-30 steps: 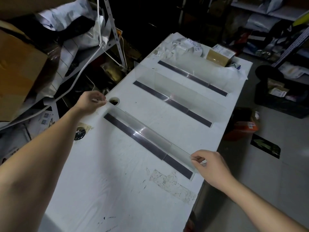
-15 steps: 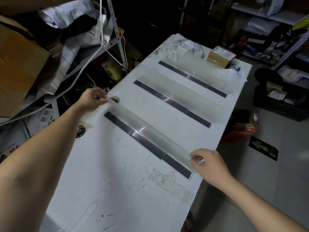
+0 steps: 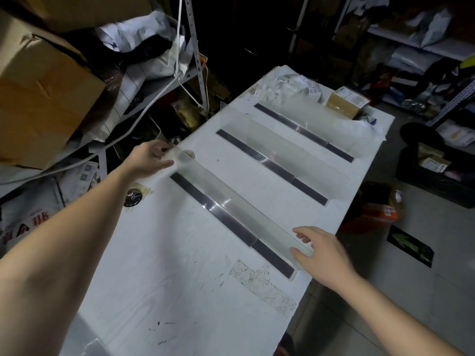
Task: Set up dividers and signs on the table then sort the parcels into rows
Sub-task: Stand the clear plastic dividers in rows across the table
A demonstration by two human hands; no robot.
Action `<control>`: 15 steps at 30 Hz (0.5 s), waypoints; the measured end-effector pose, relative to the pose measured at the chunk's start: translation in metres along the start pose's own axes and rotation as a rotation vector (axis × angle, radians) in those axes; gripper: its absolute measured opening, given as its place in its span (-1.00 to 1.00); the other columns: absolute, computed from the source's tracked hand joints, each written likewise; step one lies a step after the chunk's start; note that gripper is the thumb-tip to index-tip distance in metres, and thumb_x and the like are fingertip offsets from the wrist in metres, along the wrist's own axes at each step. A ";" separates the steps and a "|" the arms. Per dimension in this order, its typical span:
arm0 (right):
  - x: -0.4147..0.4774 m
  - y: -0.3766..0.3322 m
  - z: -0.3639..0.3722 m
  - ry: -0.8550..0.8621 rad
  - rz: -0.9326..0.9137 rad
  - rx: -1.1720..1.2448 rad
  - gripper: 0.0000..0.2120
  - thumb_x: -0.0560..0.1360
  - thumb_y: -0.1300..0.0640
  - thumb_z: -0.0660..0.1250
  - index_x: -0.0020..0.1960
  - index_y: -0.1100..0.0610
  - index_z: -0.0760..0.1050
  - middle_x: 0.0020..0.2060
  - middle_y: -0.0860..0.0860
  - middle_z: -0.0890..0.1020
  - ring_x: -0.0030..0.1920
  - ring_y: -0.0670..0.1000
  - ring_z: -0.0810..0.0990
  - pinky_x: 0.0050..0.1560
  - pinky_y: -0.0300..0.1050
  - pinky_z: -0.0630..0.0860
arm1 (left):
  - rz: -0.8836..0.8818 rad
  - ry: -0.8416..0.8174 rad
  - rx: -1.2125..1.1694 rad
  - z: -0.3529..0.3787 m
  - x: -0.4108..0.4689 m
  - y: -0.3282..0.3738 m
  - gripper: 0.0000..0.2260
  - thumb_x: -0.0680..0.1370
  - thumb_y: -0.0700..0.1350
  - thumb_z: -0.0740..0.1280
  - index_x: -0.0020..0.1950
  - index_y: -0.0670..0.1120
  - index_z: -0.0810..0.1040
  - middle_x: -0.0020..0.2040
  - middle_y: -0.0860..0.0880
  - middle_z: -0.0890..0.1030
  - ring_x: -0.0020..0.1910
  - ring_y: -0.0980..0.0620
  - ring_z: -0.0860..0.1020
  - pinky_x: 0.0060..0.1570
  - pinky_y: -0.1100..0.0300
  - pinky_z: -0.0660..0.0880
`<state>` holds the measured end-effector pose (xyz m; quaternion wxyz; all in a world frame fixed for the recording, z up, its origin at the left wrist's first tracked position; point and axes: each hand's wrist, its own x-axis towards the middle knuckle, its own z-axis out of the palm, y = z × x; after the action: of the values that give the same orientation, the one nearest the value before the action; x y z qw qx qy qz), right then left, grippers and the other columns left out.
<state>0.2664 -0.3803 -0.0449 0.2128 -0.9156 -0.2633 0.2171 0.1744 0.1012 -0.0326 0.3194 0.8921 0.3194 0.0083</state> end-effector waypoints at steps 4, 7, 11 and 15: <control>0.010 -0.021 -0.012 -0.004 -0.118 -0.104 -0.52 0.57 -0.08 0.37 0.46 -0.08 0.40 0.35 -0.13 0.48 0.32 -0.08 0.46 0.28 -0.08 0.48 | 0.004 0.039 0.142 -0.011 -0.036 0.003 -0.50 0.53 0.08 0.49 0.42 -0.05 0.51 0.33 -0.08 0.60 0.33 -0.08 0.55 0.35 0.00 0.46; 0.020 -0.044 -0.017 -0.005 -0.224 -0.136 -0.51 0.57 -0.08 0.36 0.47 -0.06 0.38 0.37 -0.12 0.48 0.36 -0.06 0.42 0.29 -0.08 0.44 | -0.013 0.073 0.239 -0.023 -0.073 0.007 -0.45 0.54 0.18 0.44 0.44 -0.06 0.49 0.36 -0.09 0.59 0.31 -0.11 0.57 0.31 -0.05 0.51; 0.021 -0.079 -0.024 -0.006 -0.336 -0.126 -0.49 0.56 -0.09 0.36 0.47 -0.05 0.39 0.36 -0.10 0.50 0.36 -0.03 0.44 0.27 -0.06 0.45 | -0.070 0.149 0.310 -0.035 -0.138 0.010 -0.48 0.54 0.22 0.41 0.39 -0.05 0.54 0.30 -0.08 0.63 0.27 -0.13 0.58 0.19 -0.03 0.55; 0.008 -0.108 -0.027 -0.021 -0.449 -0.145 -0.48 0.53 -0.09 0.40 0.46 -0.04 0.41 0.35 -0.05 0.52 0.33 0.02 0.48 0.25 0.02 0.50 | -0.177 0.214 0.370 -0.041 -0.220 0.014 -0.46 0.52 0.30 0.36 0.36 -0.01 0.53 0.26 -0.07 0.64 0.22 -0.15 0.59 0.12 -0.05 0.56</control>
<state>0.2442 -0.3002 0.0291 0.1869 -0.8445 -0.4775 0.1543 -0.0019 -0.0105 0.0503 0.1142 0.8980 0.4247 0.0159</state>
